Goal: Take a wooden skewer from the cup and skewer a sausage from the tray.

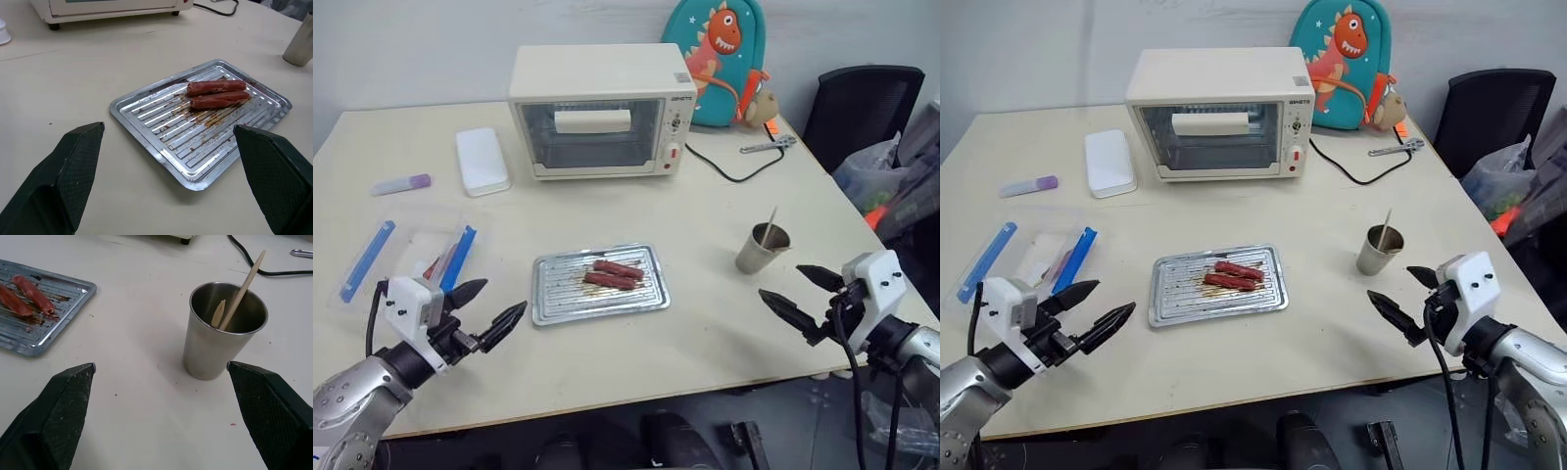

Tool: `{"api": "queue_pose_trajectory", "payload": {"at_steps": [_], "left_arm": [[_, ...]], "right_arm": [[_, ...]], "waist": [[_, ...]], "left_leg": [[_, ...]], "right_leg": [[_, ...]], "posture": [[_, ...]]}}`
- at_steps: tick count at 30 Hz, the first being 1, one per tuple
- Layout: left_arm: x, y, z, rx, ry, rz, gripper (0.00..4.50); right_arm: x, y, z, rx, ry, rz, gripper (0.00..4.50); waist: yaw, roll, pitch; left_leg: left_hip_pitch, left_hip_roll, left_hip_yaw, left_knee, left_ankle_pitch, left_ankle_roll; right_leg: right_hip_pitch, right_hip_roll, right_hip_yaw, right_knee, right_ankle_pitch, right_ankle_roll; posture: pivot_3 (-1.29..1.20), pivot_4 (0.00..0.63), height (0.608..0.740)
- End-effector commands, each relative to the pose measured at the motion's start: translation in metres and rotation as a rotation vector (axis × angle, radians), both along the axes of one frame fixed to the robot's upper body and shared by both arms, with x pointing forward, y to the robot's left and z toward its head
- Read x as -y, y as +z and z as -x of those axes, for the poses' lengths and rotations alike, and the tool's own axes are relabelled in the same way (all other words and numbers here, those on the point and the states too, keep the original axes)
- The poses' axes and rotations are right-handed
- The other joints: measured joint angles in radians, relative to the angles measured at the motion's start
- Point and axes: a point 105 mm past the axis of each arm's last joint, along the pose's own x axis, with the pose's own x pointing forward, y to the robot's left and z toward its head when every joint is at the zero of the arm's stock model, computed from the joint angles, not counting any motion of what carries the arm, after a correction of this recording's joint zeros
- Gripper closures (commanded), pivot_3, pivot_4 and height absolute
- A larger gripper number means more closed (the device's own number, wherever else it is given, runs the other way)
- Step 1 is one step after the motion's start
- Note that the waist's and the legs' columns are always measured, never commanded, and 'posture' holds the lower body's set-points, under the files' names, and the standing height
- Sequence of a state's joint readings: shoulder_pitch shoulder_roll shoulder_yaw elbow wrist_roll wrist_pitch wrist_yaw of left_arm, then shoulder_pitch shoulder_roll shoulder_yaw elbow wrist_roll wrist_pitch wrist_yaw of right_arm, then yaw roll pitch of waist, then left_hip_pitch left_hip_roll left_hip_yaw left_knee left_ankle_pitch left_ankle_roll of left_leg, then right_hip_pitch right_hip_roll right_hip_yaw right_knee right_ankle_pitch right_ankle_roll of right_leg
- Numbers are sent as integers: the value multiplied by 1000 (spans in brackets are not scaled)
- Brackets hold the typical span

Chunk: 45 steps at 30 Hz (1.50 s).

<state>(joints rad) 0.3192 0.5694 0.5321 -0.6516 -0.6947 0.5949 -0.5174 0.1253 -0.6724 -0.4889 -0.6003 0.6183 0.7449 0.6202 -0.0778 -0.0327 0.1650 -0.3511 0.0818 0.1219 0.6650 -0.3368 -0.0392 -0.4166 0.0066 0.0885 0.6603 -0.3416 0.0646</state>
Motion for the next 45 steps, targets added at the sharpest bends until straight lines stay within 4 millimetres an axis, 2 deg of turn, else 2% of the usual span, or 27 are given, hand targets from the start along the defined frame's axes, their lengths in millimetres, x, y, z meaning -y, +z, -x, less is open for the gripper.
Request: {"api": "queue_pose_trajectory", "payload": {"at_steps": [1, 7, 12, 15, 21, 26, 32, 38, 44, 45], "left_arm": [[-2, 5, 0, 36, 7, -35, 43], [-9, 2, -6, 38, 42, -34, 43], [-5, -4, -13, 44, 18, -64, 43], [10, -2, -16, 45, -69, -31, 43], [39, 18, -24, 75, -243, 74, 43], [77, 41, -22, 56, -536, 160, 43], [99, 46, -28, 54, -685, 126, 43], [121, 51, -36, 77, -781, 93, 0], [128, 55, -43, 96, -793, 87, 0], [129, 55, -44, 98, -793, 87, 0]], "right_arm": [[5, 11, -3, 48, -13, 10, 0], [6, 9, -11, 46, -25, 34, 0], [7, 2, -9, 53, -64, 53, 0], [11, 0, -13, 65, -117, 45, 0], [17, 15, -24, 174, -221, -40, 0], [17, 28, -36, 259, -283, -122, 0], [15, 17, -49, 241, -295, -130, 0], [7, 13, -60, 256, -280, -149, 1299], [1, 14, -62, 266, -263, -168, 2910], [1, 14, -63, 266, -262, -169, 3052]], "waist": [[0, 0, 0], [3, 0, 0], [5, 0, 0], [5, 0, 0], [7, 0, 0], [9, 1, 0], [9, 1, 0], [9, 2, 0], [9, 2, 0], [10, 3, 0]], "left_leg": [[0, 0, 0, 0, 0, 0], [0, 0, 0, 0, 0, 0], [0, 0, 0, 0, 0, 0], [0, 0, 0, 0, 0, 0], [0, 0, 0, 0, 0, 0], [0, 1, 0, 0, 0, 0], [0, 0, 0, 0, 0, -1], [0, 0, 1, 1, 0, -1], [0, 1, 1, 0, 1, -2], [0, 1, 1, 0, 1, -2]], "right_leg": [[0, 0, 0, 0, 0, 0], [0, 0, 0, 0, 0, 0], [0, 0, 0, 0, 0, 0], [0, 0, 0, -1, 0, 0], [0, 0, 0, 0, 0, 0], [0, -1, 0, 0, 0, 0], [0, 0, 0, 0, 0, 0], [0, 0, 0, 1, 0, 0], [-1, 1, 0, 1, 0, 0], [-1, 1, 0, 1, 0, 0]], "posture": [[0, 150, 740], [0, 150, 740], [0, 150, 740], [0, 150, 740], [0, 150, 740], [0, 150, 740], [0, 150, 740], [0, 150, 740], [0, 150, 740], [0, 150, 740]]}}
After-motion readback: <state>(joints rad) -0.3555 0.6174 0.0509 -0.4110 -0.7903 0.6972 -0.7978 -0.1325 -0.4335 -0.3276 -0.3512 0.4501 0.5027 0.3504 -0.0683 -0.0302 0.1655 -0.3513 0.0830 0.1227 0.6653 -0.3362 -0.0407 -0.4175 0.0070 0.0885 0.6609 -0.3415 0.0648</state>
